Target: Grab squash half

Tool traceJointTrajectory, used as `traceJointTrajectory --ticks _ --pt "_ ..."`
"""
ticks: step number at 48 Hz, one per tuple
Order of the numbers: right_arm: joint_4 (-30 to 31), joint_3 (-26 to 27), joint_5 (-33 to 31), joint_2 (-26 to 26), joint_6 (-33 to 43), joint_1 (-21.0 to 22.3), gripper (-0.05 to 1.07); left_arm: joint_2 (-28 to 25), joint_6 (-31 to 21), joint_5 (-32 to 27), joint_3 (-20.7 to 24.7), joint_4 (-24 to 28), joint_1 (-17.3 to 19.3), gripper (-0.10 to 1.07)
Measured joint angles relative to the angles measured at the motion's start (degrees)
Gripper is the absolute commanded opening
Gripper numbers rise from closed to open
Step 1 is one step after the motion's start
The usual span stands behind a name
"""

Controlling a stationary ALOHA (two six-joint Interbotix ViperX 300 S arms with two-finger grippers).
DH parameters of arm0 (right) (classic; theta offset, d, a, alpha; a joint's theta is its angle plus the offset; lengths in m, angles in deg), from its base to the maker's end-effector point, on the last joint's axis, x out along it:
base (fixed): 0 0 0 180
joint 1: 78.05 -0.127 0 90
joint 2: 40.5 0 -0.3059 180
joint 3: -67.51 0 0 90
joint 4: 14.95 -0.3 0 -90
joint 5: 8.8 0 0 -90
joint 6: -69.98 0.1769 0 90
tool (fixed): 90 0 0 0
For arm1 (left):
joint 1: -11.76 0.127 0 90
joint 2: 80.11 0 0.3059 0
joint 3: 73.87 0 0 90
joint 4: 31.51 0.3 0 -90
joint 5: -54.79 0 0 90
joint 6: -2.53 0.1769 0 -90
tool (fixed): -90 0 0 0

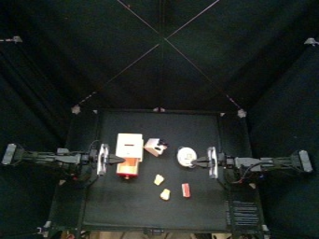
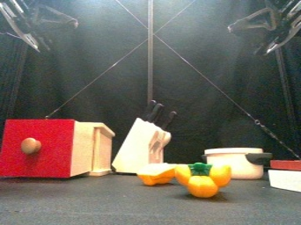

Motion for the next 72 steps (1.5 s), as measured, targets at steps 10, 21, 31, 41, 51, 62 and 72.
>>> traceJointTrajectory --ticks 10,21,31,41,51,62,72 --pt "0.18 -0.26 0.09 1.67 0.26 0.09 0.02 -5.27 -0.09 0.35 2.46 -0.18 -5.01 -0.01" --pt "0.18 -0.26 0.09 2.99 0.35 0.0 0.02 -13.97 -0.09 -4.22 9.32 -1.93 -8.7 -0.01" --pt "0.18 -0.26 0.0 2.99 0.44 -0.18 0.02 -20.48 -0.35 -19.25 18.02 -8.96 -8.88 -0.01" --pt "0.09 -0.26 0.0 2.72 0.44 -0.62 0.02 -27.77 -0.35 -26.1 23.64 -14.24 -8.7 -0.01" --pt "0.09 -0.18 -0.79 2.37 0.44 -1.76 0.02 -35.6 -0.35 -36.65 30.23 -16.08 -8.0 -0.01" --pt "-0.62 -0.26 -2.9 1.41 0.53 -2.55 0.02 -43.42 -4.31 -50.89 39.55 -9.76 -7.47 0.0" --pt "-1.85 -0.18 -5.1 0.7 0.53 -2.72 0.02 -50.19 -20.21 -54.05 44.65 1.41 -8.09 0.0"
